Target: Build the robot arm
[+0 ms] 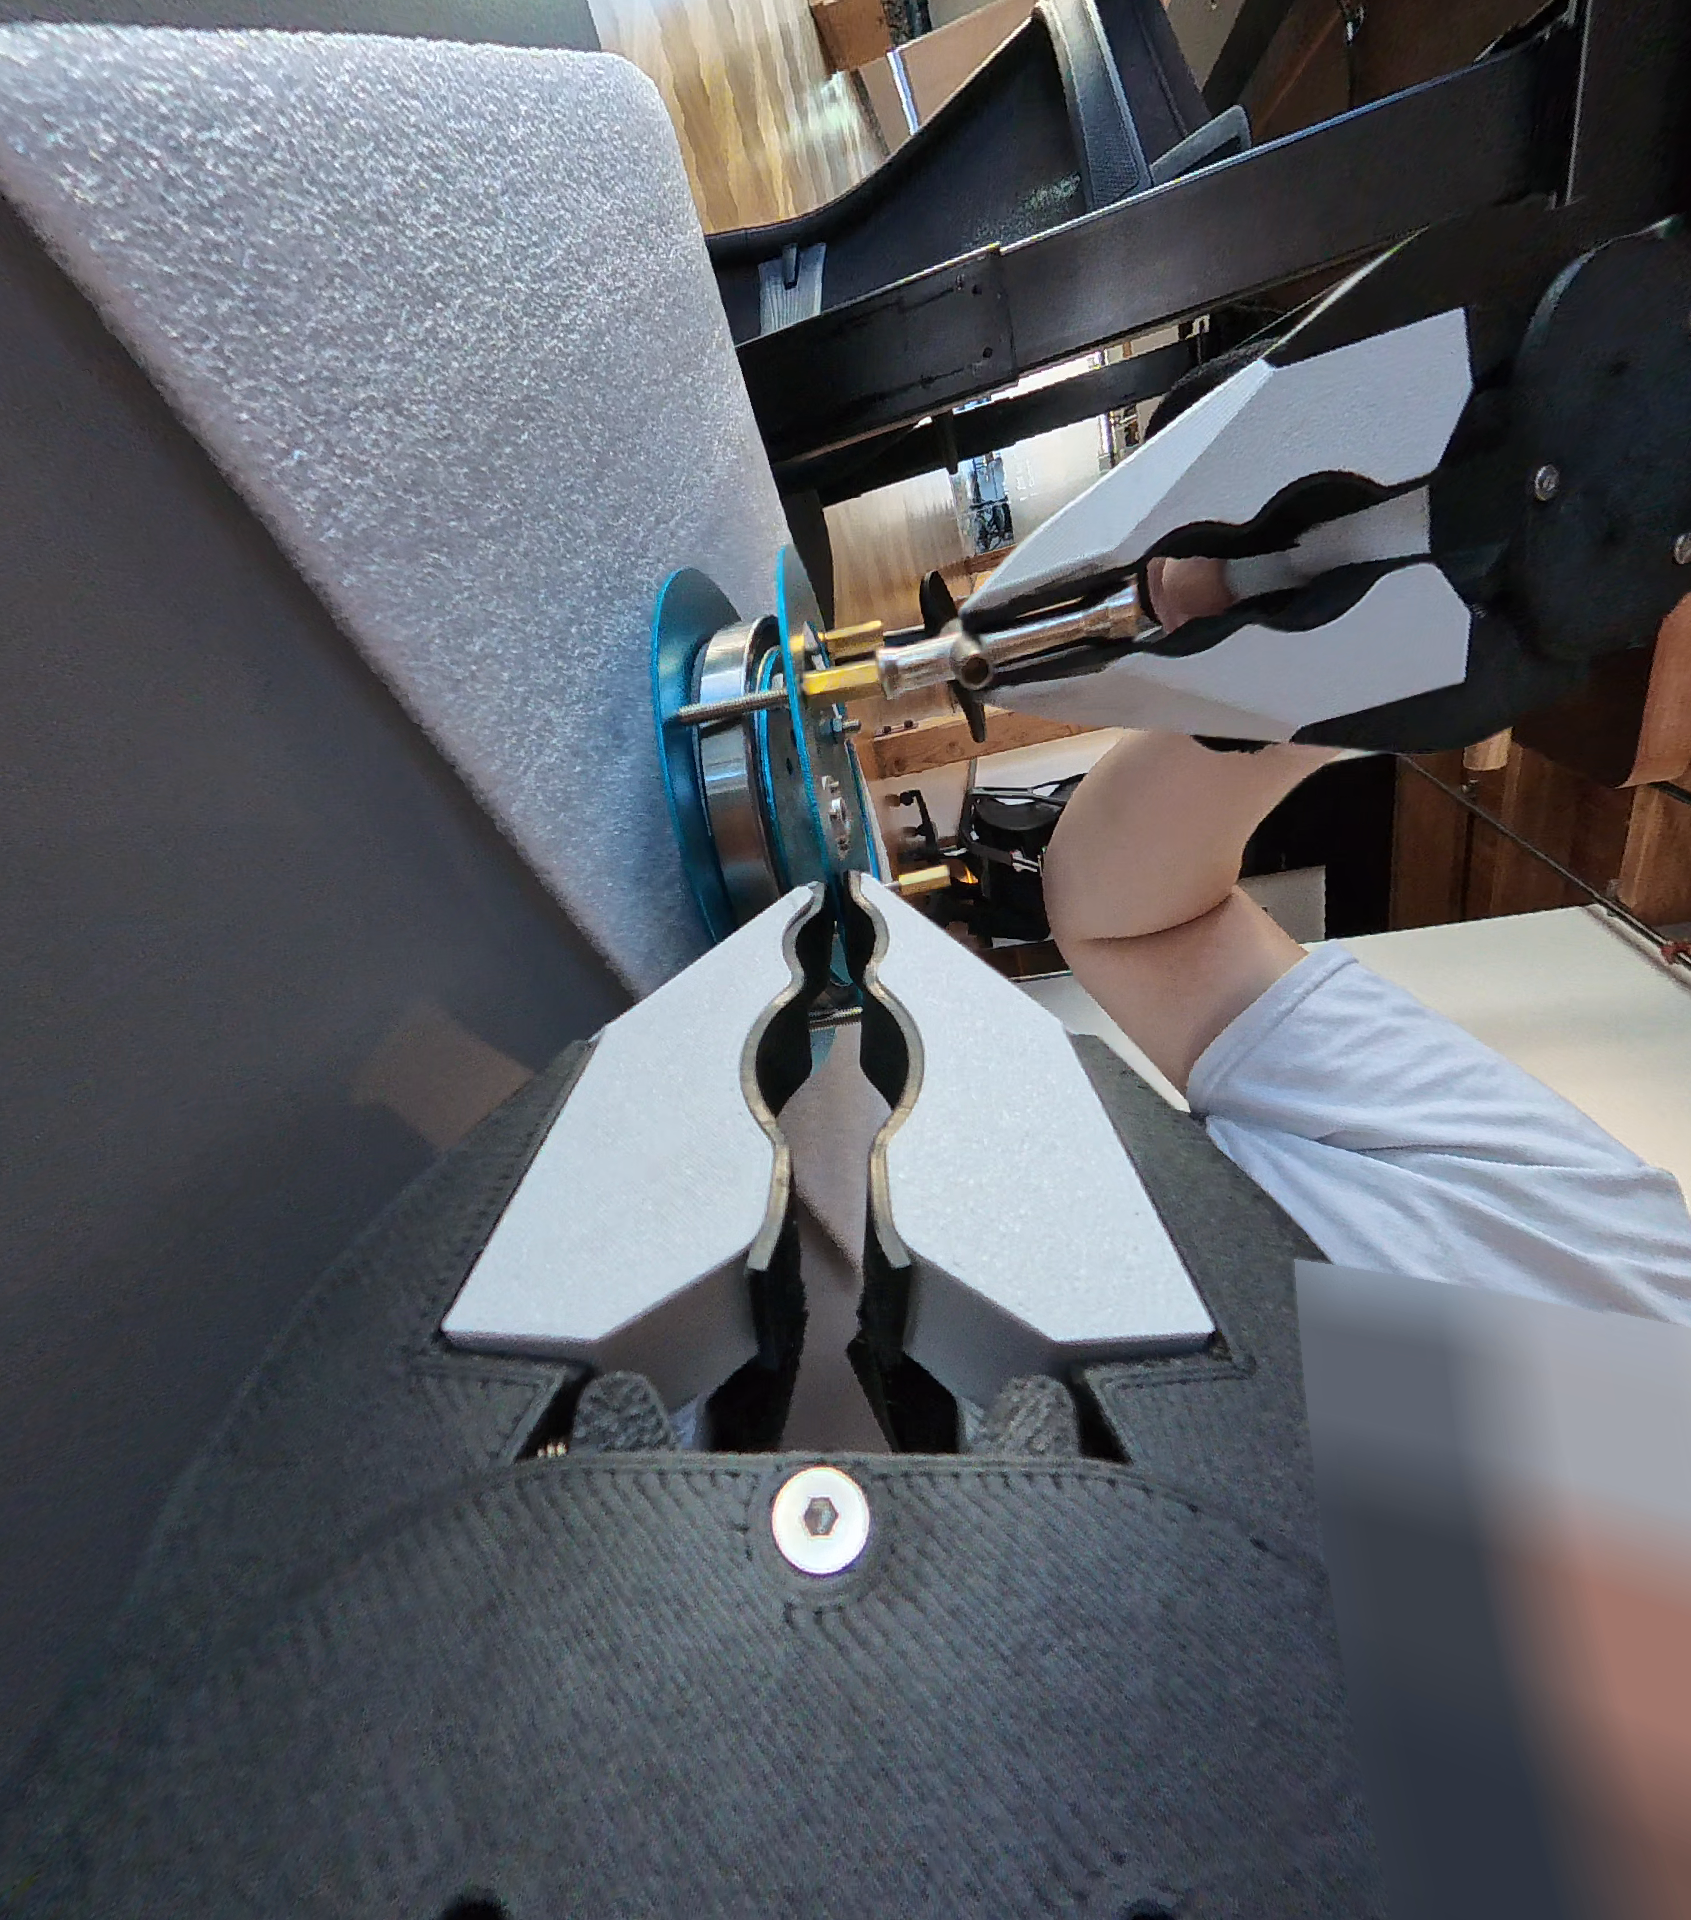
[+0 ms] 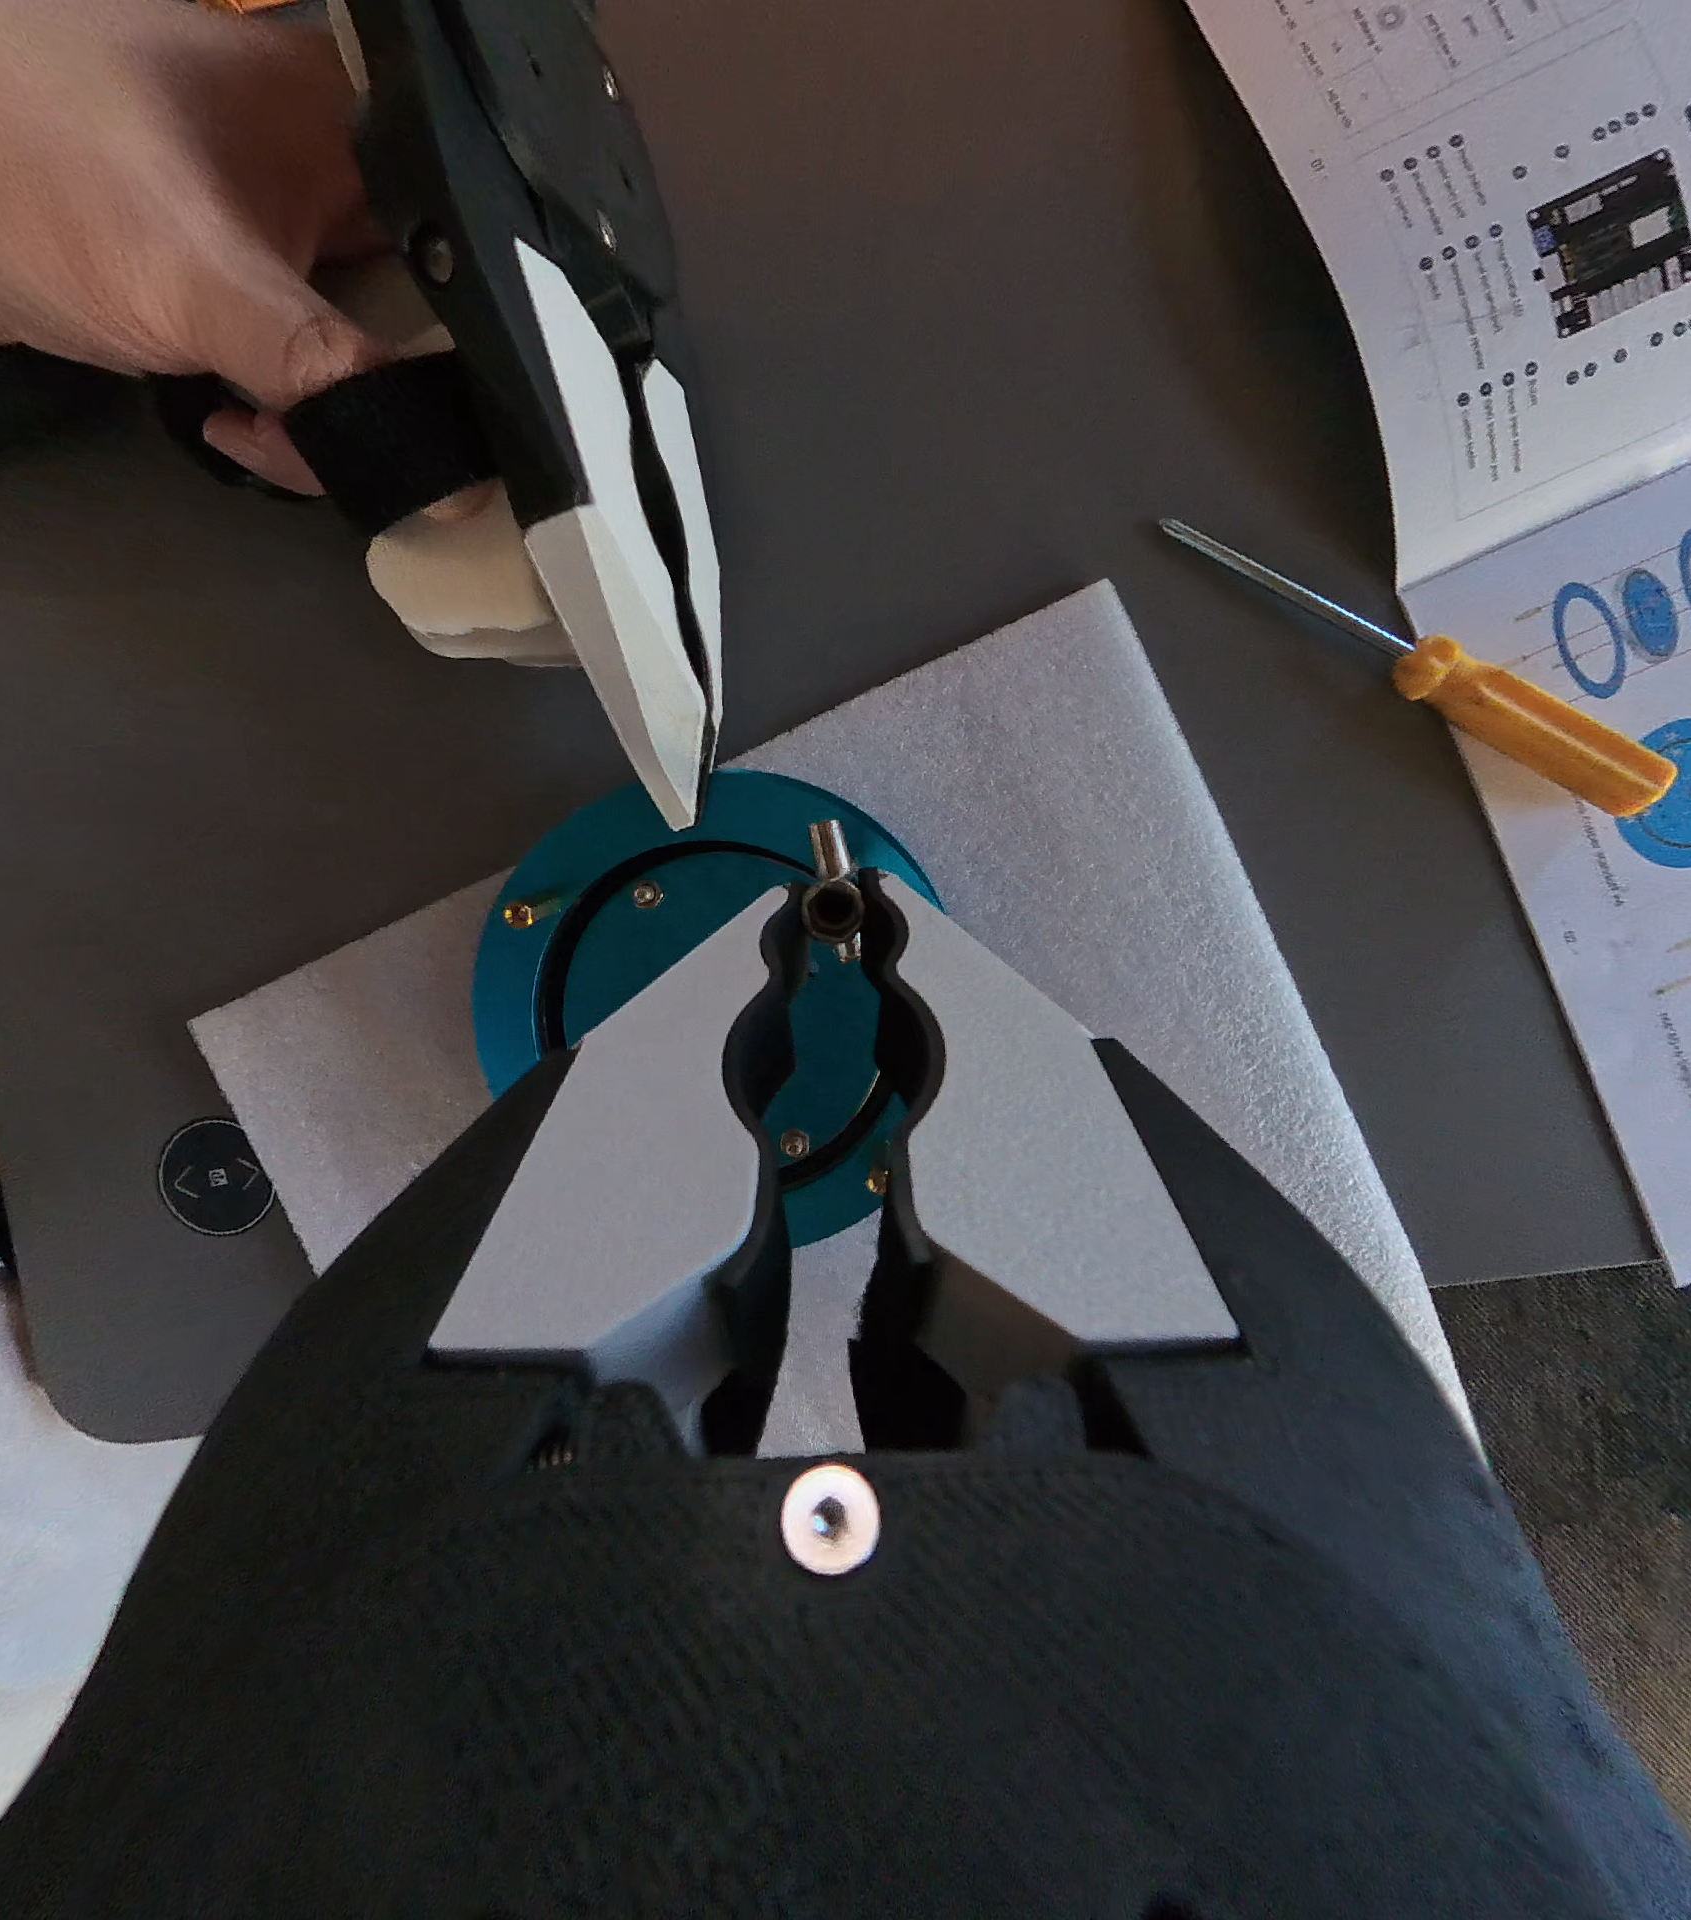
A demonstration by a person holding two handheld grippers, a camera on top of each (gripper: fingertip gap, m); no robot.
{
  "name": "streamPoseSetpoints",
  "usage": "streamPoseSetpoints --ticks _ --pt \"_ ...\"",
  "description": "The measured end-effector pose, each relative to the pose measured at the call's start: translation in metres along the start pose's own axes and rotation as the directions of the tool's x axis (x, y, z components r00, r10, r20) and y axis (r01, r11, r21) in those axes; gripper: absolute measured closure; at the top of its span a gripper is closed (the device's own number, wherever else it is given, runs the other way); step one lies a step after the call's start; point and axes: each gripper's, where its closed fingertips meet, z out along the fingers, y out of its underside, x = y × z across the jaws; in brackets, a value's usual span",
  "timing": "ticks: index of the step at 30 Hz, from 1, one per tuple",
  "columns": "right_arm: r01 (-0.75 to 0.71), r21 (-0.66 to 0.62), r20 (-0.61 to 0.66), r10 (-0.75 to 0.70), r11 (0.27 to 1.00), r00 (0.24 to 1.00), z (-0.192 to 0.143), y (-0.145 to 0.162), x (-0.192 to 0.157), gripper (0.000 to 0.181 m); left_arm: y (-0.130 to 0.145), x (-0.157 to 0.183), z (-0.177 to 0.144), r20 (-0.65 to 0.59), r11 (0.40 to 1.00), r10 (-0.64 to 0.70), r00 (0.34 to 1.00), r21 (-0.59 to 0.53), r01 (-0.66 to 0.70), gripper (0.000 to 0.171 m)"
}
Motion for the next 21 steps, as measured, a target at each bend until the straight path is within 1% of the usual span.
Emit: streamPoseSetpoints --ticks 4,6,8,13,15,17,21 --pt "0.024 -0.043 -0.002 -0.024 0.999 1.0 0.0 0.001 -0.001 0.173 0.001 0.0 0.0 0.006 1.0 0.015 1.0 -0.004 -0.015 0.171" --pt "0.077 -0.05 0.022 -0.076 0.996 0.997 0.0 0.001 -0.002 0.173 0.001 0.0 0.0 0.006 1.0 0.011 1.0 -0.004 -0.011 0.171" --pt "0.161 -0.043 0.056 -0.158 0.986 0.986 0.0 0.002 -0.002 0.173 0.002 0.0 0.0 0.007 1.0 0.019 1.0 -0.011 -0.019 0.171" --pt "0.281 -0.059 0.164 -0.268 0.958 0.949 -0.001 0.004 -0.001 0.173 0.003 0.001 0.001 0.01 0.999 0.036 0.999 -0.021 -0.036 0.171" --pt "0.324 -0.063 0.185 -0.308 0.944 0.933 0.0 0.005 0.001 0.173 0.003 0.001 0.001 0.015 0.999 0.038 0.999 -0.022 -0.037 0.171" --pt "0.315 -0.084 0.191 -0.295 0.945 0.936 0.0 0.006 0.001 0.173 0.004 0.001 0.001 0.014 0.999 0.038 0.999 -0.025 -0.037 0.171" --pt "0.131 -0.148 0.171 -0.105 0.98 0.98 0.001 0.012 0.004 0.173 0.004 0.0 0.001 0.026 0.998 0.049 0.998 -0.033 -0.048 0.171"
